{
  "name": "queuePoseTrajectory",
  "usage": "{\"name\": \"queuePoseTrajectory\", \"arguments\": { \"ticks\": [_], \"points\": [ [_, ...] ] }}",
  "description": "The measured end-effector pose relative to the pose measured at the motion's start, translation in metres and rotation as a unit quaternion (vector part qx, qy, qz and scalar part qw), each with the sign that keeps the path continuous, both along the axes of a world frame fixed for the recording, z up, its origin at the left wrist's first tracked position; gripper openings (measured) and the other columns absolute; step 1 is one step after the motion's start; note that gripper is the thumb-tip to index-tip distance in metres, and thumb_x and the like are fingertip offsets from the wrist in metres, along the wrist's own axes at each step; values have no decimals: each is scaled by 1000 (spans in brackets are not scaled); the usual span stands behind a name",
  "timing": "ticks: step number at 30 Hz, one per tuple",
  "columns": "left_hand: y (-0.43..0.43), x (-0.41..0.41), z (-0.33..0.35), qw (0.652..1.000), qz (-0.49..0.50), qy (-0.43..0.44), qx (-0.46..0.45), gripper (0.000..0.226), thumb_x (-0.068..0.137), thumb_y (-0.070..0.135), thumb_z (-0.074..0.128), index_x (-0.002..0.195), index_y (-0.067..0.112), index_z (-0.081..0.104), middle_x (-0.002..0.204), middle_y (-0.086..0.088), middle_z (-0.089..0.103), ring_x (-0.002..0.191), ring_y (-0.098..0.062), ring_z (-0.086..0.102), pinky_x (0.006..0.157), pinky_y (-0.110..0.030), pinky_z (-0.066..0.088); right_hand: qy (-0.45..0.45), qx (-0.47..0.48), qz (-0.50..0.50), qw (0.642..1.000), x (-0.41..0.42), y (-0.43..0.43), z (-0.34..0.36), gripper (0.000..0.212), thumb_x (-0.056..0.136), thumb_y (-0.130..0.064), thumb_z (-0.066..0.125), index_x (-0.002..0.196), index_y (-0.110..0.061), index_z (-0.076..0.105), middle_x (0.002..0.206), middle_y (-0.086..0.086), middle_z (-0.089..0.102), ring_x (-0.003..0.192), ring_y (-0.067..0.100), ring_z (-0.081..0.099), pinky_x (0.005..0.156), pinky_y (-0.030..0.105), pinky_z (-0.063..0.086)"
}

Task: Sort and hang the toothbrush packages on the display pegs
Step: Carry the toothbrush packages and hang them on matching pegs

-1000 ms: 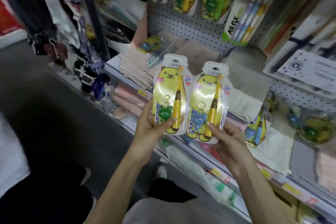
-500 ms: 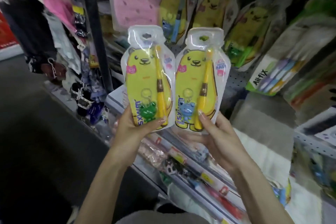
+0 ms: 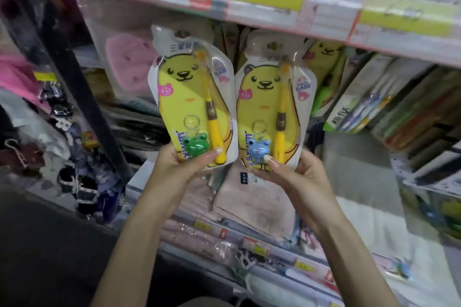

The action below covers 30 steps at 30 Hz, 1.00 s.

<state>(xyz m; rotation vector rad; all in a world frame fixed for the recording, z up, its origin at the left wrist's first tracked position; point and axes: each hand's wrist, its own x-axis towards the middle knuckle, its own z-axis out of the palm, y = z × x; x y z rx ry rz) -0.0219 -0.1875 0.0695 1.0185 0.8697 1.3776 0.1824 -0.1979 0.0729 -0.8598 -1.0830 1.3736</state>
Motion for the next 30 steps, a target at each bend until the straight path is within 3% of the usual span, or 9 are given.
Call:
{"name": "queuePoseTrajectory", "arguments": {
  "ticks": [2,5,9,15,19,23,27,30],
  "points": [
    [5,-8,-4,1000,-14,4,3,49,46,40,91,89,23,78,95,-2,76,89,-18,72,74,-33,58,-1,-2,-6,1000,-2,0,-6,26,70,-18,73,95,-23,76,103,11,74,95,31,70,81,43,57],
    [8,-16,-11,999,-33,-23,-8,41,52,29,88,90,17,78,94,-7,75,87,-24,72,74,-38,58,-11,23,-9,1000,-6,-1,-12,30,69,-23,77,99,-23,74,101,10,75,93,30,71,81,43,57],
    [12,-23,-16,999,-41,-25,-19,50,47,35,92,90,15,78,93,-7,75,85,-25,72,74,-42,58,25,23,-13,999,-17,3,-9,27,69,-18,71,94,-25,76,100,7,75,93,30,72,76,38,57],
    [18,-34,-21,997,-69,-14,-12,46,50,33,90,92,16,78,98,-9,75,90,-26,72,75,-40,59,56,20,-48,997,-33,11,-3,26,70,-18,70,96,-11,72,103,13,74,94,37,71,88,59,52],
    [23,-34,-19,997,-80,13,-11,56,44,43,93,93,21,77,100,-8,75,95,-26,71,80,-42,58,51,18,-53,997,-35,12,-5,24,72,-20,69,96,-15,74,107,12,73,96,37,70,88,55,54],
    [23,-36,-19,995,-102,16,-15,57,43,42,94,93,21,76,102,-10,74,97,-27,70,78,-38,58,57,0,-67,996,-36,18,-3,28,75,-16,66,102,-14,68,104,8,74,92,29,72,85,42,57],
    [22,-42,-22,995,-91,28,-35,63,40,43,94,95,18,76,107,-15,72,103,-33,68,89,-47,54,80,-22,-105,991,-37,34,-4,39,76,-13,65,114,-7,63,110,10,73,99,28,70,88,42,56],
    [22,-46,-25,995,-82,42,-40,63,40,45,93,96,22,76,108,-12,72,105,-30,67,91,-48,53,101,-30,-129,986,-38,49,-2,41,76,-16,67,114,-1,64,107,12,73,101,29,70,80,35,58]
  ]
}}
